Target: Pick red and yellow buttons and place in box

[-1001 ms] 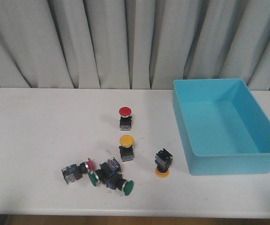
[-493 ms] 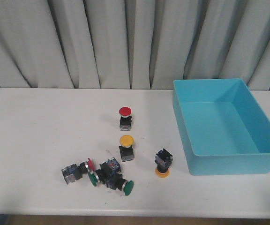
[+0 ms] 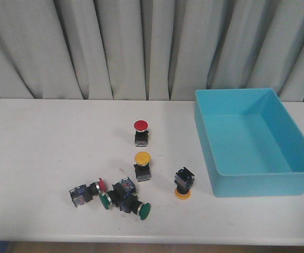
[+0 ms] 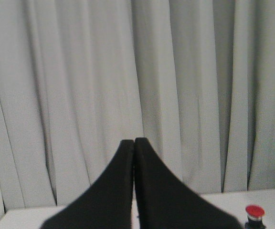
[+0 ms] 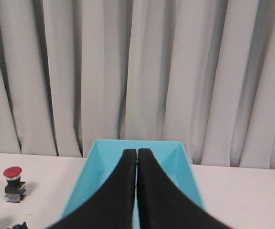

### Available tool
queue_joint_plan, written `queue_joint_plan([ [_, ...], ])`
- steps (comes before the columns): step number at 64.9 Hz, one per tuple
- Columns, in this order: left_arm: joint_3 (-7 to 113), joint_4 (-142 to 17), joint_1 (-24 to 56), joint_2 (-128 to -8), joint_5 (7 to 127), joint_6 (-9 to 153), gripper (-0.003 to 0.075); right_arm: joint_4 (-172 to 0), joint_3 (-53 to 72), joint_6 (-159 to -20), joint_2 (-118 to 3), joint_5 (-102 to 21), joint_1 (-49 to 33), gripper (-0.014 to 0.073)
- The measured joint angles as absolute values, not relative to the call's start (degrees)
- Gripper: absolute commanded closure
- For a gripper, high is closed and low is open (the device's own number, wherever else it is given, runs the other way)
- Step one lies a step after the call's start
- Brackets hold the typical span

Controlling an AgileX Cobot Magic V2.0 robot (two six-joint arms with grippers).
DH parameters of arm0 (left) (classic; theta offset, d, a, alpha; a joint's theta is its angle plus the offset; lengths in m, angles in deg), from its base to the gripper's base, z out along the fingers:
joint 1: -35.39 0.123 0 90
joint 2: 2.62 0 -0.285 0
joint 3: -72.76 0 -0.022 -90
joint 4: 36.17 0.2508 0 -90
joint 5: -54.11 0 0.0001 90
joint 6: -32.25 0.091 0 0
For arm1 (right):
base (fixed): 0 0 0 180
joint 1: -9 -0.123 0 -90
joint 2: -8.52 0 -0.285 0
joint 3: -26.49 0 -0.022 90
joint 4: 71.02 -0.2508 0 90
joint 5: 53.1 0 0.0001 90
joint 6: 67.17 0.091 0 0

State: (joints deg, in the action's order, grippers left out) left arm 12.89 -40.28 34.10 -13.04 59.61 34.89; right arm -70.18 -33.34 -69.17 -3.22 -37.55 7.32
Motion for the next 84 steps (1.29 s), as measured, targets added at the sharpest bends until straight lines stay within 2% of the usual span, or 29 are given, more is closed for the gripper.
queue_joint_plan([
  [10,25.83,-40.28,34.1,-23.36,72.4,34.89,0.0727,-70.18,-21.94,-69.56,-13.05,-31.62,7.32,0.0596],
  [17,30.15,-40.28,34.1,-30.2,79.45,34.89,0.0727,-70.18,-18.28,-69.56,-19.61,-29.48,7.32,0.0596],
  [33,30.38,-40.28,34.1,-40.03,91.0,34.89,0.0727,-70.18,-18.08,-69.59,-29.6,-19.26,7.32,0.0596],
  [50,30.38,-40.28,34.1,-43.19,92.53,34.89,0.0704,-70.18,-18.08,-69.59,-34.1,-15.49,7.32,0.0585],
  [54,30.38,-40.28,34.1,-43.19,92.53,34.89,0.0667,-70.18,-18.08,-69.59,-34.63,-15.44,7.32,0.0554],
  [59,30.38,-40.28,34.1,-43.19,92.47,34.89,0.0582,-70.18,-18.08,-69.64,-35.03,-15.44,7.32,0.0491],
  [73,30.38,-40.28,34.1,-43.19,91.23,34.89,0.026,-70.18,-18.08,-69.8,-35.16,-15.44,7.32,0.0197],
  [78,30.38,-40.28,34.1,-43.19,91.02,34.89,0.0194,-70.18,-18.08,-69.8,-35.16,-15.37,7.32,0.0109],
  [84,30.38,-40.28,34.1,-43.19,91.02,35.76,0.0168,-70.18,-18.08,-69.85,-35.16,-15.04,7.32,0.0064],
])
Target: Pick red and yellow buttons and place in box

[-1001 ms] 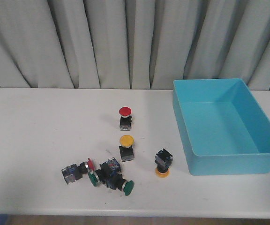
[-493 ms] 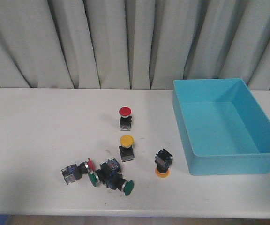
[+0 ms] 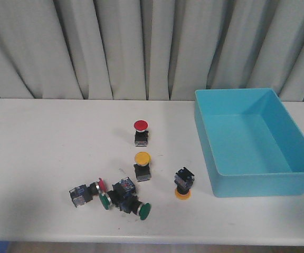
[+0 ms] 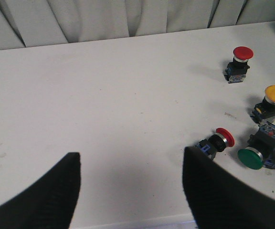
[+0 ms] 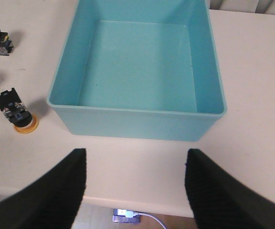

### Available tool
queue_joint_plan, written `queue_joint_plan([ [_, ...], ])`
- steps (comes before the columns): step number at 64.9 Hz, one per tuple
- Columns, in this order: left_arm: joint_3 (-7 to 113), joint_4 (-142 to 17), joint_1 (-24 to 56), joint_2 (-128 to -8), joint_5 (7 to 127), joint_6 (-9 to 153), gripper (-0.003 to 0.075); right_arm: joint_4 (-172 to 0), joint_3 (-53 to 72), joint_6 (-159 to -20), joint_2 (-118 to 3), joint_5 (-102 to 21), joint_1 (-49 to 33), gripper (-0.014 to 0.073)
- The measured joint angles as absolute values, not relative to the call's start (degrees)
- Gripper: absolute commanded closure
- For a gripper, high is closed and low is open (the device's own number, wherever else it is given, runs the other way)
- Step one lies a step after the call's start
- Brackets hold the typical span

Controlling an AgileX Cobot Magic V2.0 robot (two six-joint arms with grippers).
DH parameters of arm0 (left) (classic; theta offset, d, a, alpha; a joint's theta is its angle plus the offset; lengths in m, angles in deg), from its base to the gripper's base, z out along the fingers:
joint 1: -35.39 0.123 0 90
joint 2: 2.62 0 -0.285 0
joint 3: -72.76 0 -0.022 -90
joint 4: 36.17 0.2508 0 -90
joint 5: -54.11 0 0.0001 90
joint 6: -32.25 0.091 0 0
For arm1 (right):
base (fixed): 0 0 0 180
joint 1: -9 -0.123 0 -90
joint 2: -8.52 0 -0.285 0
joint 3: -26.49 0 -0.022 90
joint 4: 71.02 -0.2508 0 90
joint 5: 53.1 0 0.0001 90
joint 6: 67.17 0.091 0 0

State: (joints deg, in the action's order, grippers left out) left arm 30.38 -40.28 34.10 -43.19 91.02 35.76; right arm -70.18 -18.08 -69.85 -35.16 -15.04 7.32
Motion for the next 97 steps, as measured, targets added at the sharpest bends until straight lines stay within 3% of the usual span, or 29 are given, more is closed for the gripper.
queue_joint_plan([
  [20,34.79,-43.19,33.64,-51.0,92.64,44.78,0.0179,-70.18,-18.08,-69.87,-35.16,-15.04,7.32,0.0067],
  [48,44.89,-57.79,25.77,-75.25,92.86,68.56,0.0179,-70.23,-18.08,-69.87,-35.16,-14.99,7.32,0.0067],
  [74,56.9,-61.87,19.1,-98.24,80.33,84.25,0.0179,-70.23,-18.08,-69.91,-35.16,-14.99,7.32,0.0067],
  [97,81.22,-62.06,17.86,-122.31,94.68,88.77,0.0179,-70.23,-18.08,-69.98,-35.16,-14.99,7.32,0.0067],
])
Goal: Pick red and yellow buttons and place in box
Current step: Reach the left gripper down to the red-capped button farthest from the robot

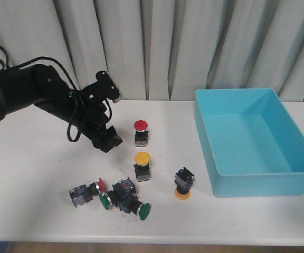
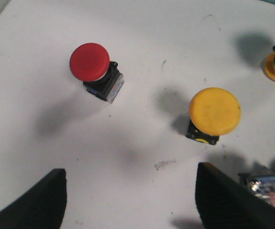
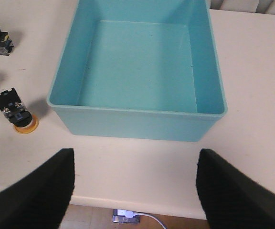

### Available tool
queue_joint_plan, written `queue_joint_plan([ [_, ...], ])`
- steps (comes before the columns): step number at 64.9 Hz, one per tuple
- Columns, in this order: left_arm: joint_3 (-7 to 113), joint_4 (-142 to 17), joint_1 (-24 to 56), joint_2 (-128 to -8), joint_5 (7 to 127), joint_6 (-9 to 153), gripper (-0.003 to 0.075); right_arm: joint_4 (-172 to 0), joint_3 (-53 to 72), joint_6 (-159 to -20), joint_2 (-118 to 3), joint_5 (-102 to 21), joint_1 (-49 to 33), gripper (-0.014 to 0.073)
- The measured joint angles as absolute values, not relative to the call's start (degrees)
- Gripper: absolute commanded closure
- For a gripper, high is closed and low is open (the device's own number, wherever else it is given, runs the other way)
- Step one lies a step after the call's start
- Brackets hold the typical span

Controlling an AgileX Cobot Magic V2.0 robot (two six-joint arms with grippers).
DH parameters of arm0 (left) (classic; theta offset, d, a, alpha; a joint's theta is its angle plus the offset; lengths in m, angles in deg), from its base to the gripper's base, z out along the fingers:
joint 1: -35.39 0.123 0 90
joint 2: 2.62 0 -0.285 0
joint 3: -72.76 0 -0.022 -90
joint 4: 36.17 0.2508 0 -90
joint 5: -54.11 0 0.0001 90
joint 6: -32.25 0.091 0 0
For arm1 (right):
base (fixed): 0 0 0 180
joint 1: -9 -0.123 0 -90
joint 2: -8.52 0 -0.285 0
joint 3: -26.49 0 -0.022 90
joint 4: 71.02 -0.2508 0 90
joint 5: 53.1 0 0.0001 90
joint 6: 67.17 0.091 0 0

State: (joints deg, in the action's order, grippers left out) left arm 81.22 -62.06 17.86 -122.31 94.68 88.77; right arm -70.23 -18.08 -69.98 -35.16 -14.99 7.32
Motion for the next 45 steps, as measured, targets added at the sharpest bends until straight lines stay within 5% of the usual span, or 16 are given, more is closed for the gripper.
queue_joint_plan([
  [45,116.93,-67.08,17.86,-149.51,106.73,97.77,0.0179,-70.23,-18.08,-70.0,-35.16,-15.04,7.32,0.0067],
])
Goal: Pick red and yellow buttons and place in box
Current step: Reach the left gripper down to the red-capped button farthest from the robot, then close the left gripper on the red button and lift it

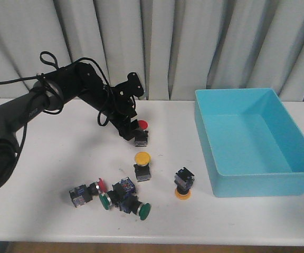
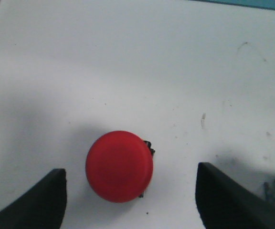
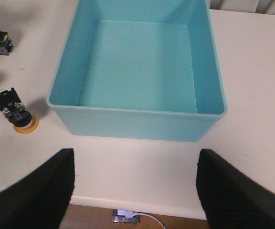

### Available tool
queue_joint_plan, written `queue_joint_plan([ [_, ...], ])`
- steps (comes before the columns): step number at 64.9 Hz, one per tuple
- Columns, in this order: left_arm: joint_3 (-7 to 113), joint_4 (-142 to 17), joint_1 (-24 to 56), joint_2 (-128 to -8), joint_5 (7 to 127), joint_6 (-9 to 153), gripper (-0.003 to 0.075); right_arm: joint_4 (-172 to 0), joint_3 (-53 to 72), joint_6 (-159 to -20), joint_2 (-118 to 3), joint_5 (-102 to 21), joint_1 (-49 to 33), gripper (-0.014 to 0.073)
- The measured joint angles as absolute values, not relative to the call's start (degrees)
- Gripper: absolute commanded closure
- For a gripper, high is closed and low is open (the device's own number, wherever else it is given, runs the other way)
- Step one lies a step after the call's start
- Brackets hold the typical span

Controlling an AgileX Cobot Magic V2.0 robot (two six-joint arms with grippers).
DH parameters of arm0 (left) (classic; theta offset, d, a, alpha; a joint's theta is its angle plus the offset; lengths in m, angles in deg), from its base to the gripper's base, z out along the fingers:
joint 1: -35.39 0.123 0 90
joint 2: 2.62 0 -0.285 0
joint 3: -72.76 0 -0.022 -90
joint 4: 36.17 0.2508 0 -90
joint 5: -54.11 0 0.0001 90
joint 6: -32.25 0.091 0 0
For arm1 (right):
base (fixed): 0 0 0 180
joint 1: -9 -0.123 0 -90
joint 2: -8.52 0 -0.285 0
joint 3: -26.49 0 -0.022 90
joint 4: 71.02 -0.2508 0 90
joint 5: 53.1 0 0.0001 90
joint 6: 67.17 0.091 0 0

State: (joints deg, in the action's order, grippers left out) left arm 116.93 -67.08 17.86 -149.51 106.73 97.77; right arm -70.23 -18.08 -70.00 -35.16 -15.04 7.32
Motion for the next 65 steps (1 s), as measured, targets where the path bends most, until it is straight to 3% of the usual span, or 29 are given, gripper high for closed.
queue_joint_plan([
  [30,120.68,-67.2,17.45,-155.0,107.27,98.28,0.0198,-70.23,-18.08,-70.0,-35.16,-15.04,7.32,0.0067],
  [65,120.68,-67.21,15.21,-156.73,101.92,100.32,0.0441,-70.23,-18.08,-70.0,-35.16,-14.97,7.32,0.0067],
])
